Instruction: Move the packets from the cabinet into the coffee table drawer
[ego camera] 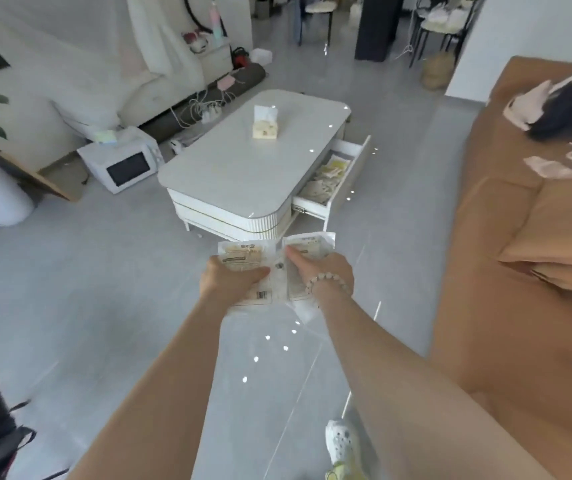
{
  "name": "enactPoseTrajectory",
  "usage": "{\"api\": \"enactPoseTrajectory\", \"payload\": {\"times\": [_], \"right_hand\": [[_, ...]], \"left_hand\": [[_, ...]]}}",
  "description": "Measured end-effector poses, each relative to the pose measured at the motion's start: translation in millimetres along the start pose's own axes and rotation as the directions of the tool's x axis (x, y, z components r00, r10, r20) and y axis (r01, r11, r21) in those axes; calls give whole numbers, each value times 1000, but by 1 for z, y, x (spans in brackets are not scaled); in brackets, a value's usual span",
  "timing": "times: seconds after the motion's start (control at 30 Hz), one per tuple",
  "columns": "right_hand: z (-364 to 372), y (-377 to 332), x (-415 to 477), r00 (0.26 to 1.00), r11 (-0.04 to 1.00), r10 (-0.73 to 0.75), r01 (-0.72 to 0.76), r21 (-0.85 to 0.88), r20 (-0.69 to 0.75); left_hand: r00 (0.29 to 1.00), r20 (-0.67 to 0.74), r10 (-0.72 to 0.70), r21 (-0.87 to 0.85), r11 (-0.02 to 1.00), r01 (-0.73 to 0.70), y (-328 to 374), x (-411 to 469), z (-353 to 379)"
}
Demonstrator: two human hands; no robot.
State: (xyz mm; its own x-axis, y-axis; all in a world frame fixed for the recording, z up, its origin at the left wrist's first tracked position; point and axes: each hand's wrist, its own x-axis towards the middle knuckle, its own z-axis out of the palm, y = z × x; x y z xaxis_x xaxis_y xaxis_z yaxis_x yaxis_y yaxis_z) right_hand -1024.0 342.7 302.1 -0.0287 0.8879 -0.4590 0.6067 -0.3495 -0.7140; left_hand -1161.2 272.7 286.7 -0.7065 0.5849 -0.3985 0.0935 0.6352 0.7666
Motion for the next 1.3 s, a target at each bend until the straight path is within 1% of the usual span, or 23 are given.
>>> {"api": "enactPoseTrajectory", "payload": {"times": [0.07,0.13,0.23,0.33,0.43,0.53,0.67,0.77,0.83,0.97,1.17,1.3], "right_hand": [[-17,4,16,998,999,43,-43,14,-39],[-31,7,33,995,996,82,-80,27,-54],[-57,11,60,990,994,106,-102,43,-94],[-87,9,91,982,989,135,-125,77,-131],[-115,0,124,975,987,136,-119,104,-174],[-144,-8,156,972,988,123,-101,118,-201],[-174,-13,194,972,985,135,-110,133,-193],[-185,-19,218,975,983,137,-112,144,-177],[-190,-21,231,977,984,133,-110,142,-169],[-198,-28,259,974,979,151,-124,162,-168],[-196,-50,312,969,973,179,-150,174,-168],[-187,-78,360,966,969,187,-151,196,-179]], "left_hand": [[999,41,33,1,999,-34,17,5,22],[997,66,36,2,999,-37,31,14,43],[993,119,16,-14,1000,-14,52,29,76],[987,157,33,-15,999,-31,85,38,111],[987,147,71,7,997,-72,124,47,142],[979,177,104,29,993,-111,158,54,171],[972,199,124,50,989,-137,191,68,203],[975,177,133,40,989,-142,206,78,220],[974,187,126,41,990,-136,214,84,230],[973,190,132,77,986,-149,233,101,248],[973,210,98,73,991,-116,258,154,270],[968,234,94,55,992,-110,283,202,283]]}}
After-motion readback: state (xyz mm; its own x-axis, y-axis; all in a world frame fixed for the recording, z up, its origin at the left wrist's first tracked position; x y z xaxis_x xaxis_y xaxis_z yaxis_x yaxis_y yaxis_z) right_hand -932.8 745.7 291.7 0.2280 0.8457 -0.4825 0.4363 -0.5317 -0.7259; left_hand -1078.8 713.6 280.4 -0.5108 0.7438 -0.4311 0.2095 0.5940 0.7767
